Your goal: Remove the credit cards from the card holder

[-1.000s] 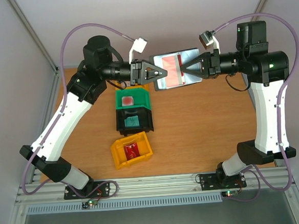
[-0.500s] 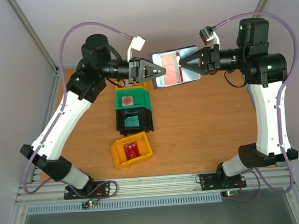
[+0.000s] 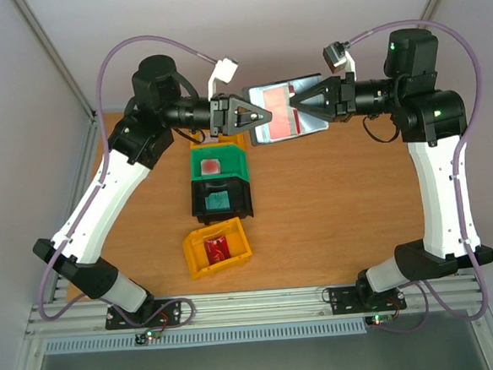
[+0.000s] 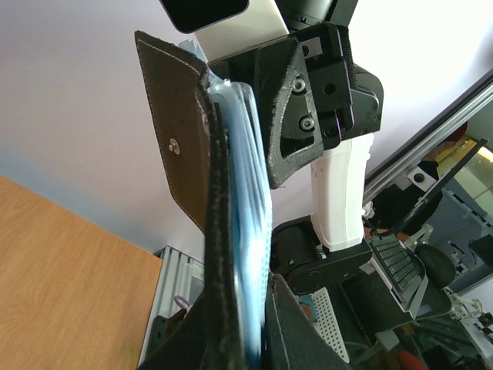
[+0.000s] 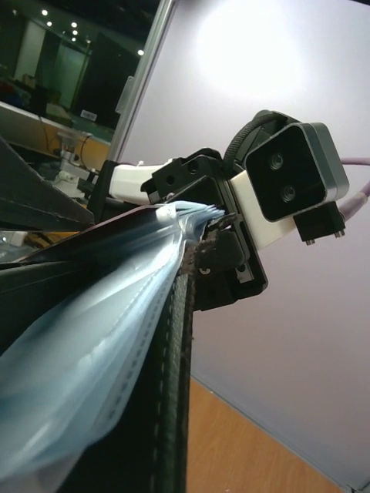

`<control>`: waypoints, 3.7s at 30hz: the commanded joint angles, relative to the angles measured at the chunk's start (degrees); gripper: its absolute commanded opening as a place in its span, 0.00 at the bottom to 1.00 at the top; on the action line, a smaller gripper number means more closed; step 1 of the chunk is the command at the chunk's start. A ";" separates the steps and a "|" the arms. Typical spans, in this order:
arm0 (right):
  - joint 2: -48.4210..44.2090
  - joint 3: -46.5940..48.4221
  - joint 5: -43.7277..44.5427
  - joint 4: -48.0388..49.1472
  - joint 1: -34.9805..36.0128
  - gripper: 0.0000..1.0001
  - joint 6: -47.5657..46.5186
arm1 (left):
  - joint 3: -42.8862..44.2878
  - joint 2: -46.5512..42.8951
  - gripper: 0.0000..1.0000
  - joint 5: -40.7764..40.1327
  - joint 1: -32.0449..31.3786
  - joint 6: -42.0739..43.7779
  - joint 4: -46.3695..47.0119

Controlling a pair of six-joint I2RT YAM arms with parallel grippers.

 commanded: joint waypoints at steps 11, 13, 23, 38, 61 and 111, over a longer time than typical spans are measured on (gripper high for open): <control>-0.25 0.92 -0.04 1.08 0.05 0.01 -0.04 | 2.02 -0.25 0.12 1.12 -0.70 -0.40 2.70; -0.36 1.42 -0.24 0.62 -1.02 0.01 -0.48 | 1.99 -0.54 0.13 1.02 -0.68 -0.25 2.29; -0.46 2.10 -1.03 -1.29 -2.62 0.01 -1.64 | 2.26 -0.42 0.21 0.56 -0.67 -0.27 2.40; -0.19 4.35 -3.19 -6.45 -6.23 0.01 -4.69 | 2.08 -0.40 0.00 0.05 -0.71 -0.11 1.61; 1.19 7.15 -4.73 -11.54 -6.62 0.01 -7.67 | 1.80 -0.70 0.12 0.67 -0.74 0.16 1.68; 0.18 7.32 -5.59 -14.74 -9.27 0.01 -10.90 | 1.40 -0.51 0.00 0.72 0.39 2.74 1.18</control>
